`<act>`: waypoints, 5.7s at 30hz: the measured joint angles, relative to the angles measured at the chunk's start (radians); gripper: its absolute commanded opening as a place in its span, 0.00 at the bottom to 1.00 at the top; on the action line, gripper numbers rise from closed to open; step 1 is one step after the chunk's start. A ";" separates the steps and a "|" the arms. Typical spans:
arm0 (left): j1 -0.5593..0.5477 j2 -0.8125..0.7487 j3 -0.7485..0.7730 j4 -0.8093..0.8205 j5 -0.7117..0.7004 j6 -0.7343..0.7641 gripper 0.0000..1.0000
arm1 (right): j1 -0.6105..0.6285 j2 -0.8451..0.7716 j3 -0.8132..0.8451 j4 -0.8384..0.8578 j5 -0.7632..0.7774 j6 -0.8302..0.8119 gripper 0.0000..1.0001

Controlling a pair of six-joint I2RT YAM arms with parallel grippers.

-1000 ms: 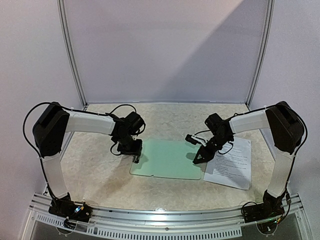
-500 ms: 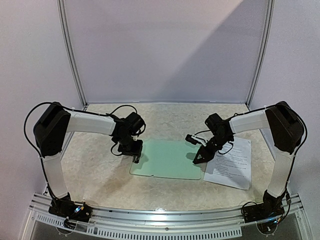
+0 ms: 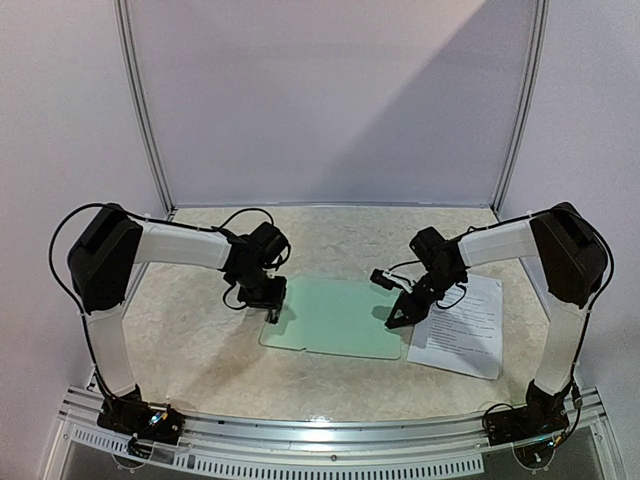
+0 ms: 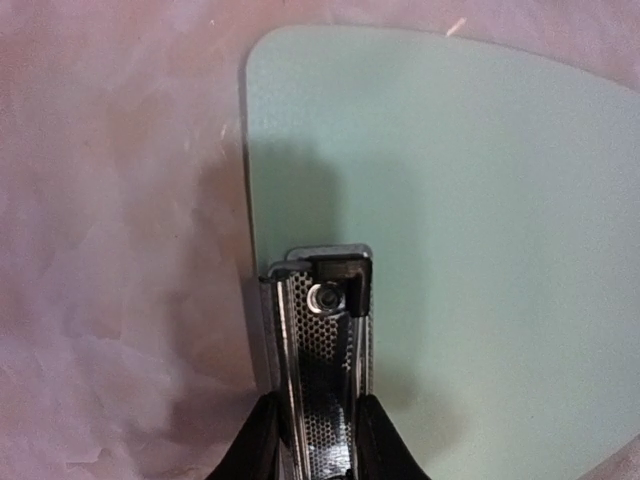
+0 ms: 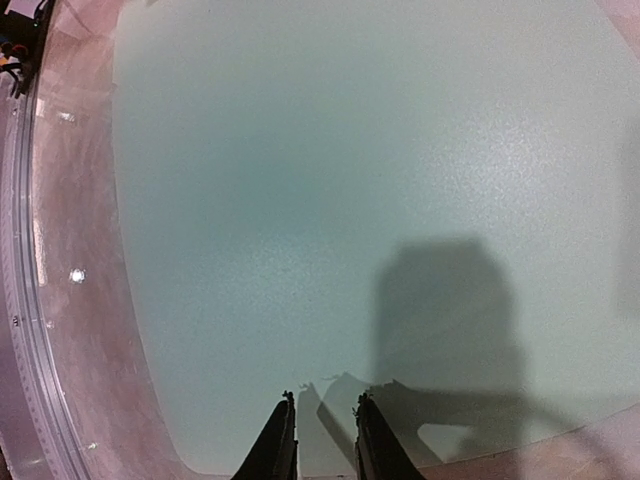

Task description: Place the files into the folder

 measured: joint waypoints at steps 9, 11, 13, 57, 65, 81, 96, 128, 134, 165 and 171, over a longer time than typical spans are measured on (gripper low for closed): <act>0.011 -0.014 -0.026 0.037 0.029 0.000 0.00 | 0.000 0.001 0.002 -0.004 -0.003 -0.002 0.21; 0.013 -0.018 -0.033 0.048 0.040 0.000 0.00 | 0.000 0.001 0.003 -0.006 -0.003 -0.002 0.21; 0.016 -0.021 -0.040 0.057 0.047 0.000 0.00 | 0.000 0.001 0.004 -0.008 -0.002 -0.002 0.21; 0.072 -0.021 -0.108 0.262 0.211 0.022 0.00 | 0.000 0.012 0.014 -0.039 -0.025 -0.010 0.22; 0.072 -0.022 -0.107 0.260 0.207 0.026 0.32 | 0.000 0.013 0.015 -0.039 -0.027 -0.010 0.22; 0.045 0.024 -0.024 0.199 0.124 0.051 0.39 | 0.000 0.014 0.015 -0.043 -0.031 -0.021 0.22; 0.005 0.063 0.048 0.119 -0.032 0.061 0.00 | 0.000 0.021 0.022 -0.048 -0.040 -0.025 0.22; 0.076 -0.038 -0.185 0.410 0.229 0.003 0.00 | 0.000 0.024 0.032 -0.082 -0.039 -0.025 0.23; 0.076 -0.038 -0.185 0.407 0.230 0.003 0.00 | 0.000 0.027 0.053 -0.115 -0.039 -0.021 0.29; 0.064 -0.072 -0.161 0.245 0.180 0.014 0.00 | -0.495 -0.394 -0.180 -0.051 -0.062 0.229 0.49; 0.064 -0.077 -0.165 0.243 0.177 0.014 0.00 | -0.732 -0.470 -0.351 0.033 -0.053 0.314 0.44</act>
